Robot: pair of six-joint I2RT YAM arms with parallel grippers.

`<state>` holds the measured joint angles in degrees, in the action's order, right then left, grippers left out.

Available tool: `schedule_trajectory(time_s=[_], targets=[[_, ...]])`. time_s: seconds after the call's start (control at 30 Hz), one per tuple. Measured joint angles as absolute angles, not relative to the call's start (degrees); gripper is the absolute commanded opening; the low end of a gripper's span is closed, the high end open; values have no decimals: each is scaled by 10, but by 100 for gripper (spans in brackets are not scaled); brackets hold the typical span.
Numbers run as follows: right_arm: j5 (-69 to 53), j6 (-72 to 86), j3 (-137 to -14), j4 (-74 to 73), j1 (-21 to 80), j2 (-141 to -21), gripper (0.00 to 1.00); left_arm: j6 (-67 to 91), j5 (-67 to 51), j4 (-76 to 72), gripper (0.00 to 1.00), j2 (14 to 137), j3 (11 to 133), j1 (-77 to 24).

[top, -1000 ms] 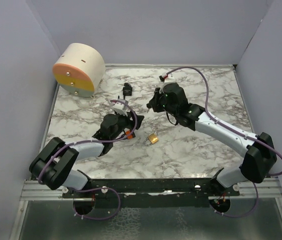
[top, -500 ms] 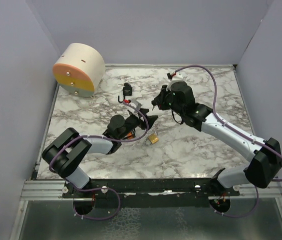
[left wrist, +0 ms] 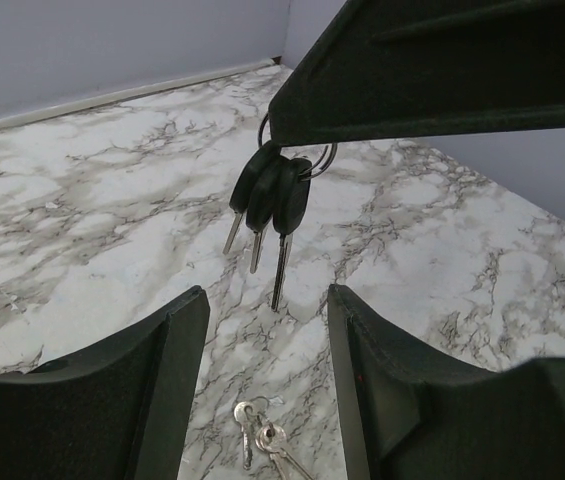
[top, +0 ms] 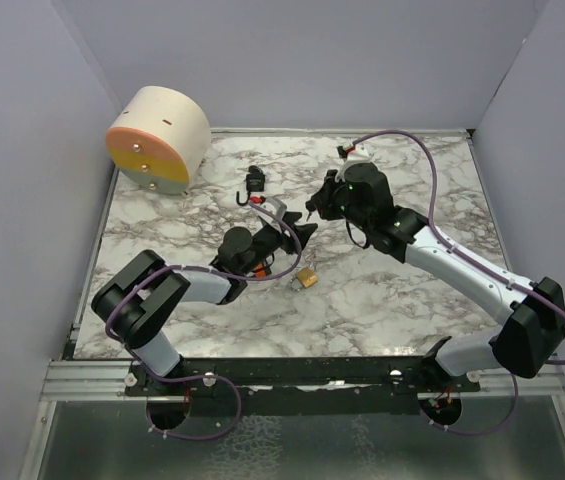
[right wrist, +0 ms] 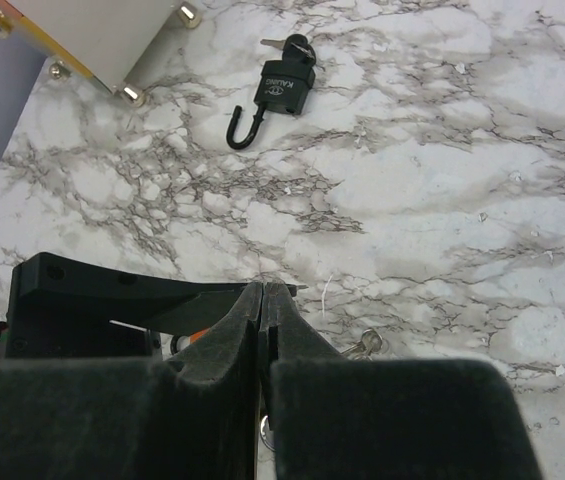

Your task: Unlock with the key

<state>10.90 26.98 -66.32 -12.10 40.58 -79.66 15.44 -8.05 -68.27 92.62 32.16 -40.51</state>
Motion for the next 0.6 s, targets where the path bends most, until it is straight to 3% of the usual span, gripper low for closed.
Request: schedule_trajectory(time_s=[0.27,0.47,0.6], targets=[[106,270,-662,-122,404,-794,1,149,-81,-687,36,943,334,-405],[106,270,-661,-122,401,-794,1,145,-79,-689,8,943,334,-405],[106,270,-661,-121,400,-794,1,143,-79,-689,0,942,334,-405]])
